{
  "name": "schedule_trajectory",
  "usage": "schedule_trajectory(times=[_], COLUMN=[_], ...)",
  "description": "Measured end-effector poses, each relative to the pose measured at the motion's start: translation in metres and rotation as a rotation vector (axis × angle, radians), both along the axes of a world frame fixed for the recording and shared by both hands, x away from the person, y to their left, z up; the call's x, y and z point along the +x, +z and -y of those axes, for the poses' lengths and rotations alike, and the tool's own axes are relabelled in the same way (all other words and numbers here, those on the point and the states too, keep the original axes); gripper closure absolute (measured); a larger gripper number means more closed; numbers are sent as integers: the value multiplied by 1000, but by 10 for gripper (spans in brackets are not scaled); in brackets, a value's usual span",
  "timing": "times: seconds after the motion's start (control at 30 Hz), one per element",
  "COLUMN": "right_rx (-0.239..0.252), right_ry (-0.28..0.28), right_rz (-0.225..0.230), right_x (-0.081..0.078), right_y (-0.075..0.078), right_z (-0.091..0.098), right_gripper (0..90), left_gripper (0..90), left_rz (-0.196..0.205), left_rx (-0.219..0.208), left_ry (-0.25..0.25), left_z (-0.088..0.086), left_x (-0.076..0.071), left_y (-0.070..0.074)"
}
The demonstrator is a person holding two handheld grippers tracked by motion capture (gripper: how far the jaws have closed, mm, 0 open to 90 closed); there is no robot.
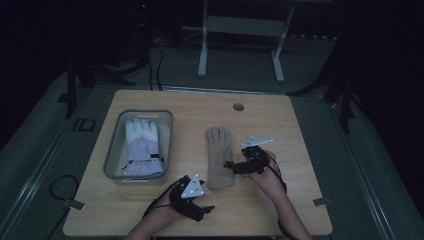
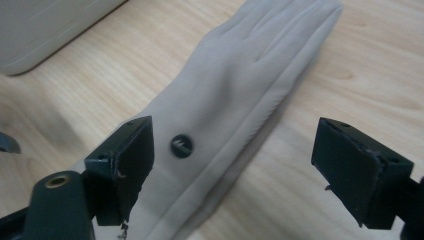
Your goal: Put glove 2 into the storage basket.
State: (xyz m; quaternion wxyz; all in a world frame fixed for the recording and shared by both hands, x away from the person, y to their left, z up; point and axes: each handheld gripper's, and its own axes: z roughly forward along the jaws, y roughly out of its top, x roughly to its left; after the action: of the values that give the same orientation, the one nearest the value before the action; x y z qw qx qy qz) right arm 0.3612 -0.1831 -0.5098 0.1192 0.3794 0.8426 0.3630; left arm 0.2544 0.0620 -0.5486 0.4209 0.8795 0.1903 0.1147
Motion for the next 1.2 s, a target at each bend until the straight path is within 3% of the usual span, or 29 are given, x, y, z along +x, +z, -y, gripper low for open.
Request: schedule_trajectory(times=[0.03, 0.1, 0.27, 0.33, 0.37, 0.6, 0.83, 0.87, 0.97, 1.03, 1.2], right_rx=[3, 0, 13, 16, 34, 82, 68, 68, 87, 69, 86], right_ry=[0, -15, -27, -35, -37, -49, -60, -60, -54, -51, -39], right_rz=[16, 18, 1, 1, -4, -33, -74, -74, -129, -146, -180], right_x=[5, 13, 25, 31, 37, 55, 77, 77, 85, 85, 85], right_y=[2, 5, 8, 9, 9, 5, -13, -13, -25, -30, -39], right_z=[3, 5, 5, 3, 1, -8, -16, -16, -16, -18, -18], right_gripper=[205, 212, 220, 221, 221, 221, 214, 214, 217, 224, 256], left_gripper=[147, 146, 147, 147, 151, 167, 209, 248, 320, 376, 407], left_rz=[18, 12, 19, 25, 46, 62, 28, 28, 4, -5, -11], left_rx=[51, 59, 32, 45, 53, 63, 112, 112, 82, 77, 78], left_ry=[34, 22, -14, -34, -50, -68, -71, -71, -67, -64, -65], left_z=[5, 7, 14, 19, 25, 37, 42, 42, 38, 36, 36], left_x=[4, 8, 17, 22, 26, 40, 55, 55, 60, 62, 63], left_y=[1, 3, 8, 9, 8, 4, -9, -9, -10, -11, -11])
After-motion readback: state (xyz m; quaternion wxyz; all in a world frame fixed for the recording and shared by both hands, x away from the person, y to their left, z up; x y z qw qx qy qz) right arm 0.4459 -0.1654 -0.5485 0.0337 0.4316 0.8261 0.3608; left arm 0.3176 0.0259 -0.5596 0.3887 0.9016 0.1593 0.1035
